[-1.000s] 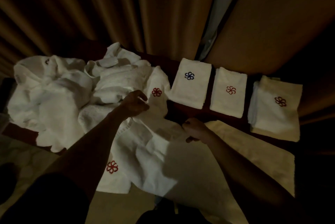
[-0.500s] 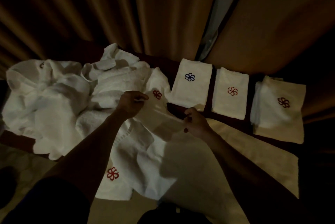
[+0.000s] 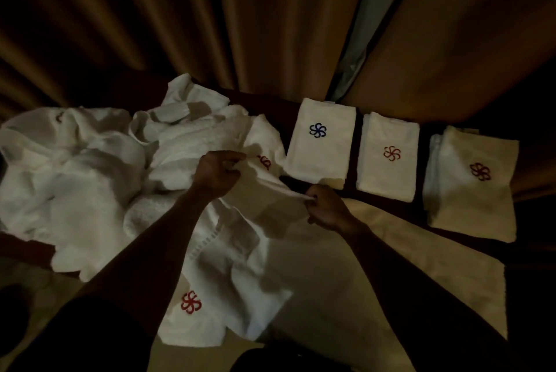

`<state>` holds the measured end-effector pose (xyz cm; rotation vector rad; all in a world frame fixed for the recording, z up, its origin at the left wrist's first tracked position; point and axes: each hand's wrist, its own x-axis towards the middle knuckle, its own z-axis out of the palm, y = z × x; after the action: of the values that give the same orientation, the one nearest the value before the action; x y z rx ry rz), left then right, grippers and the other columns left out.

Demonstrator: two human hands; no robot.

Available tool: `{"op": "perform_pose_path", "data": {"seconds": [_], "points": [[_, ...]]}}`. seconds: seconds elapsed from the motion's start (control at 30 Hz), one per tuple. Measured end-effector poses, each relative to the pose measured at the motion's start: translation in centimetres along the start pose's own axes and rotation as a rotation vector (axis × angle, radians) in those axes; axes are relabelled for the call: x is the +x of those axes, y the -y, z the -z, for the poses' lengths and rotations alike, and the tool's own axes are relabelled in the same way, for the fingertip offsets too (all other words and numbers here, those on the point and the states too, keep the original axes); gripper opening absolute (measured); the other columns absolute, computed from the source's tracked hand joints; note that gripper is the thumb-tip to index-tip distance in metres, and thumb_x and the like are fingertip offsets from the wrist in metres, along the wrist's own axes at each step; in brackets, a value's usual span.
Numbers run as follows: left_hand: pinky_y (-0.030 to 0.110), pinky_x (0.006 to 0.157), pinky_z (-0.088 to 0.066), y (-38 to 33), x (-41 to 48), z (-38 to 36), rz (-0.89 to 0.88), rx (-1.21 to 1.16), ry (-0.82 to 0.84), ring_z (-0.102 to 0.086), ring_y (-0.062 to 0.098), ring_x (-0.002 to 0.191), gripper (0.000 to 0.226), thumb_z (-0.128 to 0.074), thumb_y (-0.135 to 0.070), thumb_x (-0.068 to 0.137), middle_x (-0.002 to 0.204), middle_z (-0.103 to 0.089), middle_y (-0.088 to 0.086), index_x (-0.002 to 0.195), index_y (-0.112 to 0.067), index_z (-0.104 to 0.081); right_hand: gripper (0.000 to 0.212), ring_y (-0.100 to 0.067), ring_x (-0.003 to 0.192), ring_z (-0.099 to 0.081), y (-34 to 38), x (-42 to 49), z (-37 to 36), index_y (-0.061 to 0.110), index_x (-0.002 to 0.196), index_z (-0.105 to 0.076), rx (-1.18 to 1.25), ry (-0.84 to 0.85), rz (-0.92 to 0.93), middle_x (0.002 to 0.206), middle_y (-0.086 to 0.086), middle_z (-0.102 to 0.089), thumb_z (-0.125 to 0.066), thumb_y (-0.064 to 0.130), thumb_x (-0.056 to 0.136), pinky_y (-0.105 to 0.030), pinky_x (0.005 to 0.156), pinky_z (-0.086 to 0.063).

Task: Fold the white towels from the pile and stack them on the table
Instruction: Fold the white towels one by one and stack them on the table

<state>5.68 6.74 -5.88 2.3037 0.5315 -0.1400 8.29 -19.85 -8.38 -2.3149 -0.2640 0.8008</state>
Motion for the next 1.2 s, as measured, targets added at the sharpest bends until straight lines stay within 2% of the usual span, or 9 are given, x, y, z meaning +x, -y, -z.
{"op": "perform_pose_path", "data": {"seconds": [0.07, 0.23, 0.37, 0.53, 0.67, 0.87, 0.97, 1.1, 1.2], "points": [[0.017, 0.091, -0.042, 0.1, 0.2, 0.1, -0.008, 0.039, -0.003, -0.061, 0.017, 0.117, 0.044, -0.073, -0.008, 0.081, 0.126, -0.068, 0.0, 0.121, -0.025, -0.071, 0.003, -0.023, 0.066, -0.069, -0.2, 0.0, -0.1, 0.014, 0.102, -0.052, 0.058, -0.005, -0.029, 0.091, 0.002, -0.056, -0.05, 0.015, 0.102, -0.032, 0.052, -0.056], [0.021, 0.093, -0.043, -0.4, 0.2, -0.4, -0.048, 0.04, -0.087, -0.062, 0.018, 0.115, 0.038, -0.069, -0.008, 0.087, 0.123, -0.069, 0.0, 0.122, -0.023, -0.069, 0.014, -0.02, 0.082, -0.061, 0.5, 0.3, -0.3, 0.019, 0.11, -0.04, 0.091, -0.17, -0.006, 0.103, -0.004, -0.056, -0.049, 0.013, 0.101, -0.034, 0.064, -0.05], [0.021, 0.092, -0.043, -0.8, 0.3, -0.4, -0.079, 0.072, -0.163, -0.064, 0.018, 0.111, 0.032, -0.064, -0.008, 0.091, 0.122, -0.069, 0.001, 0.12, -0.02, -0.07, 0.032, -0.019, 0.1, -0.054, 1.0, 1.1, -0.2, 0.012, 0.113, -0.049, 0.134, -0.254, 0.069, 0.113, -0.005, -0.052, -0.063, 0.001, 0.086, -0.038, 0.078, -0.053], [0.028, 0.089, -0.048, -1.3, 1.0, 0.4, -0.057, 0.065, -0.306, -0.065, 0.019, 0.105, 0.033, -0.061, -0.008, 0.092, 0.121, -0.067, 0.001, 0.121, -0.024, -0.067, 0.046, -0.015, 0.108, -0.051, 2.3, 2.7, -0.4, 0.01, 0.126, -0.05, 0.183, -0.316, 0.109, 0.127, -0.007, -0.043, -0.062, -0.005, 0.085, -0.002, 0.073, -0.04], [0.037, 0.086, -0.055, -1.1, 1.6, 0.9, -0.044, 0.092, -0.357, -0.065, 0.023, 0.102, 0.034, -0.058, -0.007, 0.091, 0.119, -0.064, 0.001, 0.121, -0.022, -0.063, 0.06, -0.018, 0.12, -0.054, 2.6, 2.6, -0.7, 0.02, 0.139, -0.046, 0.242, -0.298, 0.186, 0.143, -0.003, -0.038, -0.06, -0.006, 0.086, -0.025, 0.09, -0.053], [0.047, 0.082, -0.053, -0.4, 0.6, -1.0, -0.161, 0.33, -0.263, -0.052, 0.036, 0.113, 0.057, -0.065, -0.001, 0.076, 0.13, -0.049, 0.015, 0.13, -0.013, -0.054, 0.065, -0.025, 0.136, -0.044, 0.2, 0.5, -1.1, 0.015, 0.148, -0.041, 0.207, -0.26, 0.154, 0.155, -0.006, -0.034, -0.058, -0.006, 0.089, -0.04, 0.111, -0.043], [0.05, 0.076, -0.051, -0.7, -0.2, -2.2, -0.221, 0.407, -0.271, -0.047, 0.04, 0.114, 0.06, -0.066, 0.001, 0.066, 0.127, -0.048, 0.018, 0.124, -0.012, -0.057, 0.063, -0.03, 0.132, -0.048, -1.5, -1.0, -1.1, 0.005, 0.146, -0.043, 0.191, -0.316, 0.129, 0.15, -0.013, -0.042, -0.061, -0.005, 0.086, -0.041, 0.11, -0.044], [0.051, 0.076, -0.051, -1.5, -1.4, -4.0, -0.327, 0.437, -0.23, -0.049, 0.041, 0.113, 0.057, -0.067, 0.003, 0.063, 0.123, -0.053, 0.018, 0.118, -0.01, -0.063, 0.06, -0.027, 0.127, -0.05, -3.6, -3.3, -0.4, 0.005, 0.143, -0.046, 0.184, -0.339, 0.036, 0.147, -0.012, -0.046, -0.06, -0.005, 0.085, -0.025, 0.1, -0.041], [0.052, 0.083, -0.051, -2.4, -2.4, -5.3, -0.381, 0.482, -0.15, -0.051, 0.037, 0.115, 0.052, -0.068, 0.0, 0.065, 0.123, -0.056, 0.012, 0.116, -0.01, -0.064, 0.057, -0.028, 0.129, -0.049, -5.8, -4.8, 0.3, 0.008, 0.14, -0.049, 0.174, -0.332, -0.001, 0.144, -0.011, -0.048, -0.059, 0.001, 0.085, -0.033, 0.106, -0.043]]}}
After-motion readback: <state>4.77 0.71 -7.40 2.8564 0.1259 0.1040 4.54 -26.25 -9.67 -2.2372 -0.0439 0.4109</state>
